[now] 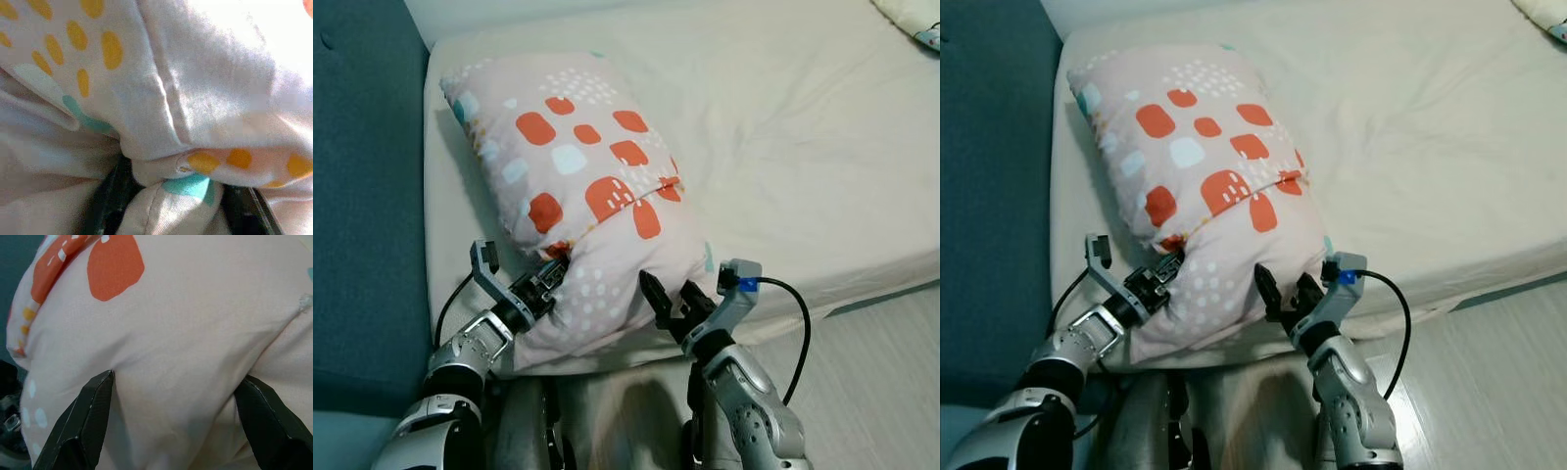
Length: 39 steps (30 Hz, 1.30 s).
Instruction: Clean up the room
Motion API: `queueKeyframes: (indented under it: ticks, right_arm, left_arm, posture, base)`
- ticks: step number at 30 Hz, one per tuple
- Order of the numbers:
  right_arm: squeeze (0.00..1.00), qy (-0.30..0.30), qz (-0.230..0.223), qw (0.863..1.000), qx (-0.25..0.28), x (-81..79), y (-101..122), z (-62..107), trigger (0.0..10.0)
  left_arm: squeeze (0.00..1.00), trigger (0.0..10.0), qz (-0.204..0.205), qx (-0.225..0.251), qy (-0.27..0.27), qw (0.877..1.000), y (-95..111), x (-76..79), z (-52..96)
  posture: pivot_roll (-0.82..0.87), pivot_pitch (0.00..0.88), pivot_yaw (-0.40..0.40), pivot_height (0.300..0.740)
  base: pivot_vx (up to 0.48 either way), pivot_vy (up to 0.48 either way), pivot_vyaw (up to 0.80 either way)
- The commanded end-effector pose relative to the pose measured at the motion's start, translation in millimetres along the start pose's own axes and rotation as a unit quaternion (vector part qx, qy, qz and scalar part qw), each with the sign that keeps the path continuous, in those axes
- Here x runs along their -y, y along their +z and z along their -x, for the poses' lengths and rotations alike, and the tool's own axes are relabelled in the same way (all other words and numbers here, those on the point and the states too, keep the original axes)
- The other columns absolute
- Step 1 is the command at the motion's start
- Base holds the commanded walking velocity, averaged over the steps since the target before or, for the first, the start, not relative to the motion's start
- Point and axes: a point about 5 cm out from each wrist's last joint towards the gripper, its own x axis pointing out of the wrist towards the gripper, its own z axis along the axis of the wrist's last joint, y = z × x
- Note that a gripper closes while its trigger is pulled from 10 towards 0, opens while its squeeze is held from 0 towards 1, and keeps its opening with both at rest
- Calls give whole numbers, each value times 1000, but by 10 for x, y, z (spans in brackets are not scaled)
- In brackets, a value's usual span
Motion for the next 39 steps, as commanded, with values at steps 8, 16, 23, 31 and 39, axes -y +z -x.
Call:
queueKeyframes:
  ticks: [8, 16, 23, 31, 39]
  right_arm:
    - [0, 1, 2, 1000, -4, 25, -45, -21, 10000]
    - [0, 1, 5, 1000, 4, 40, -11, -68, 10000]
    - [0, -1, 8, 1000, 8, 68, 2, -98, 10000]
    - [0, 3, 9, 1000, 7, 59, -10, -113, 10000]
    - [0, 16, 11, 1000, 1, 19, -27, -157, 10000]
  left_arm:
    - [0, 0, 2, 55, 38, 998, 234, 139, -240]
    - [0, 0, -46, 145, 89, 984, 863, 231, -283]
    - [0, 0, -165, 207, 244, 933, 1511, 80, 70]
    - [0, 0, -240, 213, 419, 849, 1765, -231, 645]
    - [0, 0, -243, 142, 520, 806, 1459, -585, 1072]
  posture:
    - [-101, 300, 59, 582]
    - [-101, 283, 64, 582]
    - [-93, 270, 69, 582]
    - [-79, 266, 63, 582]
    - [-54, 267, 65, 582]
  base:
    - [0, 0, 0]
    - [0, 0, 0]
    - [0, 0, 0]
    - [0, 0, 0]
    - [0, 0, 0]
